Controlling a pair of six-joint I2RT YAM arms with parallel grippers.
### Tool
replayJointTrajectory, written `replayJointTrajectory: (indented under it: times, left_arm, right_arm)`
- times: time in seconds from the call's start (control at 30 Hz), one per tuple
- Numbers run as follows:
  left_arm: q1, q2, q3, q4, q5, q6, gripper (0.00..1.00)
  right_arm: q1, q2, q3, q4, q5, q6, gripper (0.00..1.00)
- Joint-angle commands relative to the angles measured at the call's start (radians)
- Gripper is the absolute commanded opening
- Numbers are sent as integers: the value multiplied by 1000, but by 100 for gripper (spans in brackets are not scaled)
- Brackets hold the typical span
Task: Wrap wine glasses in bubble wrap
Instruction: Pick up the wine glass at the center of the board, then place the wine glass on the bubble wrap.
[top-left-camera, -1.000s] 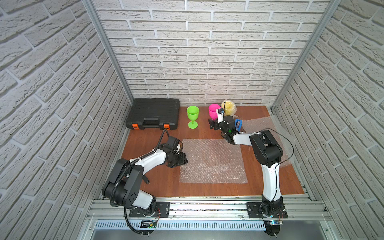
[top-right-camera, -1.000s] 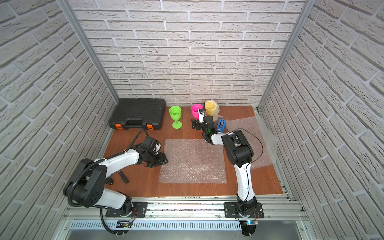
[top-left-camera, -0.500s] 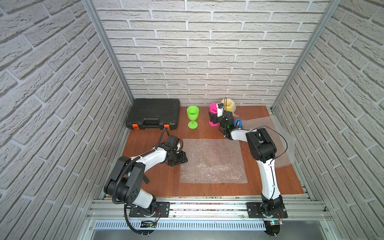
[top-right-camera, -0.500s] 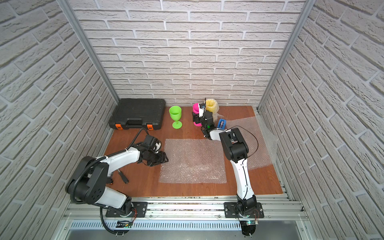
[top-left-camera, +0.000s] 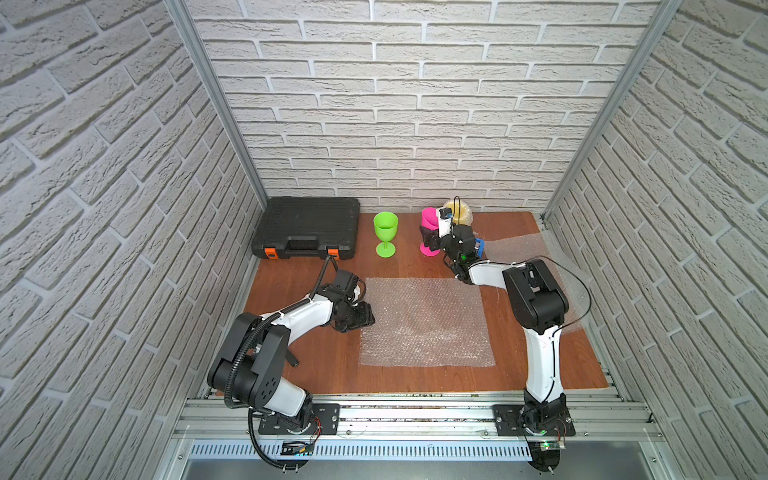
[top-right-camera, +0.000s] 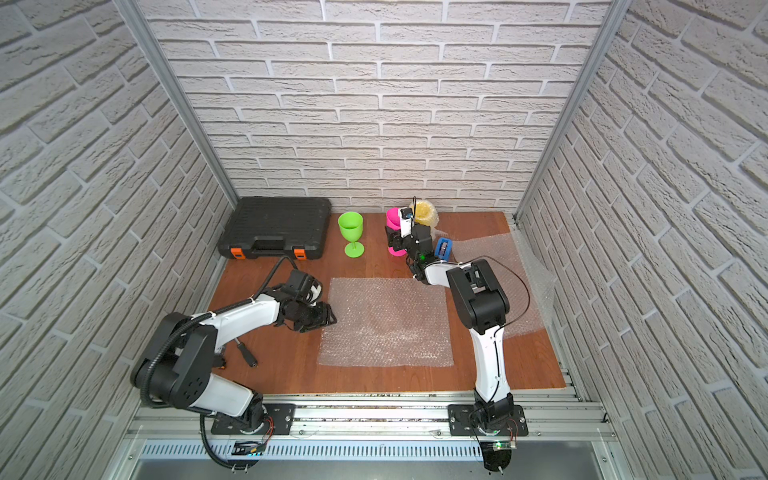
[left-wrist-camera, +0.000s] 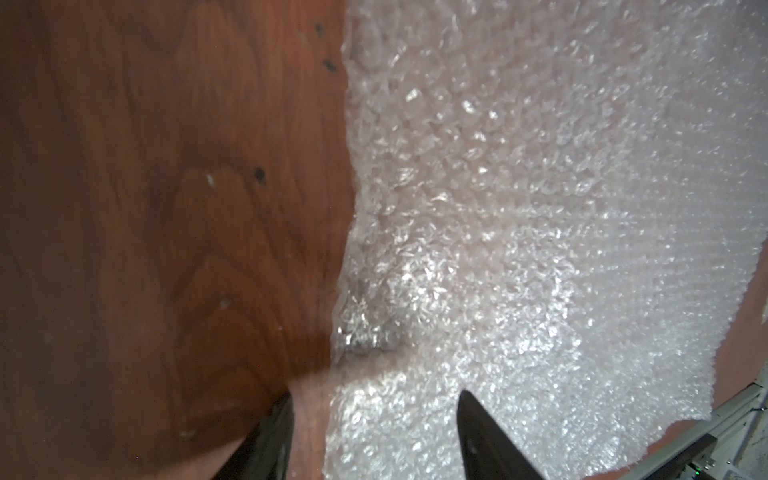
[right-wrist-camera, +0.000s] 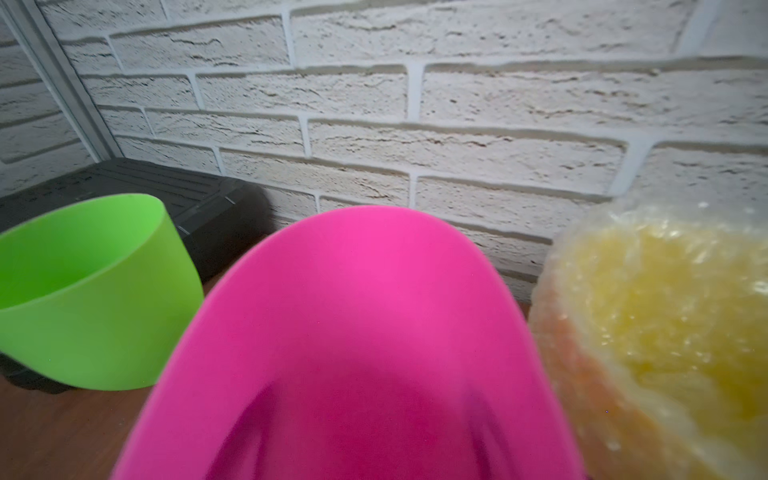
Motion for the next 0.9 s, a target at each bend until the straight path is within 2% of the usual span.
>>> replayJointTrajectory:
  times: [0.0,0.17,0.33,0.53,0.73,0.87]
  left_arm:
    - [14,-39,-17,-22,-19,25,62]
    - [32,-65,-26,-30,-33,48,62]
    - [49,-81,-35,-25,-36,64,62]
    - [48,-36,-41,5,16,63,62]
    - [30,-17,-58,30,69,47,62]
    - [-9,6,-55,36,87,31,61]
  right_arm:
    - [13,-119,-32,8,-64,5,66]
    - [35,-255,-76,-137,-123,37,65]
    - [71,-392,-101,-316,-121,68,65]
    - [123,-541,-95,-586,-114,111,63]
    - [167,-647,-113,-764,-100,172,64]
    - [193,-681,-108,-878,-133,215,64]
